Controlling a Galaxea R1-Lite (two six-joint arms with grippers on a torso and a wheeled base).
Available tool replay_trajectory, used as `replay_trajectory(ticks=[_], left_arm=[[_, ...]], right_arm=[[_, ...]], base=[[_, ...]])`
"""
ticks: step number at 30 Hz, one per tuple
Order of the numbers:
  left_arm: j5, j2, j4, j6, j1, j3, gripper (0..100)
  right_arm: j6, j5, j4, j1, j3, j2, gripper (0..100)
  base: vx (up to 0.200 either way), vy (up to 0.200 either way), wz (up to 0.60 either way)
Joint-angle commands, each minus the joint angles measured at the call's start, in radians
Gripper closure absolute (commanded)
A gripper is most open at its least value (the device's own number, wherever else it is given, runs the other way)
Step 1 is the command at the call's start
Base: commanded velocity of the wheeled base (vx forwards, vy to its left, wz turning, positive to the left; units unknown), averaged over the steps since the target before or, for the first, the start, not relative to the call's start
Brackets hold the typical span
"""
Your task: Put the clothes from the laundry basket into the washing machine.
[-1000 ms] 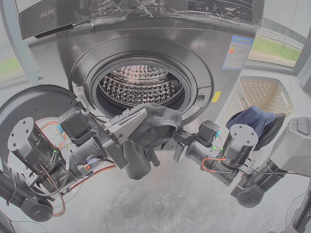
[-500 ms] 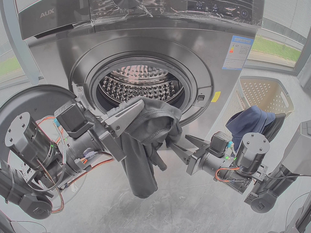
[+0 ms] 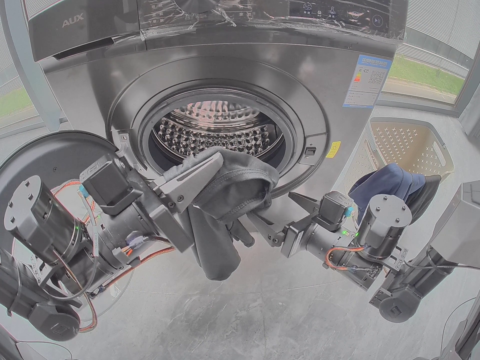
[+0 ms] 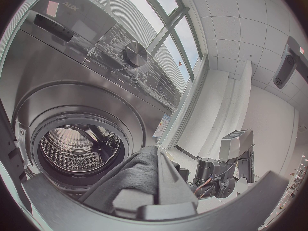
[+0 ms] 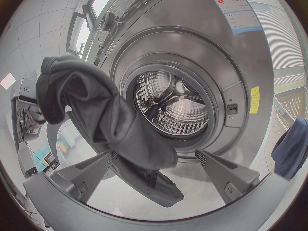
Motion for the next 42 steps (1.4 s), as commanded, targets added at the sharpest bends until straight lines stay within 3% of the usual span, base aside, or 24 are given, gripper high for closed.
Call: replay_trajectory(ticks=[1, 9, 15, 23, 35, 36, 42], left_arm=[[0.000, -0.001, -0.001, 0.000, 0.000, 0.003, 100], [0.000, -0.001, -0.001, 0.000, 0.000, 0.005, 100], [0.000, 0.001, -0.001, 0.001, -0.001, 0.008, 100], [0.000, 0.005, -0.001, 0.000, -0.001, 0.009, 100], [0.000, 0.002, -0.001, -0.002, -0.001, 0.011, 100], [-0.001, 0.002, -0.001, -0.002, -0.001, 0.012, 100], [0.000, 0.007, -0.001, -0.002, -0.001, 0.014, 100]], right_arm=[[-0.002, 0.001, 0.015, -0.008, -0.057, 0.023, 0], [-0.019, 0.018, 0.018, -0.055, -0.103, 0.058, 0], [-0.017, 0.018, 0.019, -0.028, -0.159, 0.072, 0], [-0.012, 0.020, 0.013, 0.043, -0.161, 0.075, 0], [-0.006, 0.018, 0.002, 0.045, -0.227, 0.126, 0], [-0.006, 0.017, 0.001, 0.045, -0.230, 0.126, 100], [-0.002, 0.017, -0.010, 0.045, -0.229, 0.114, 100]], base=[[0.000, 0.000, 0.00], [0.000, 0.000, 0.00], [0.000, 0.000, 0.00], [0.000, 0.000, 0.00], [0.000, 0.000, 0.00], [0.000, 0.000, 0.00], [0.000, 0.000, 0.00]])
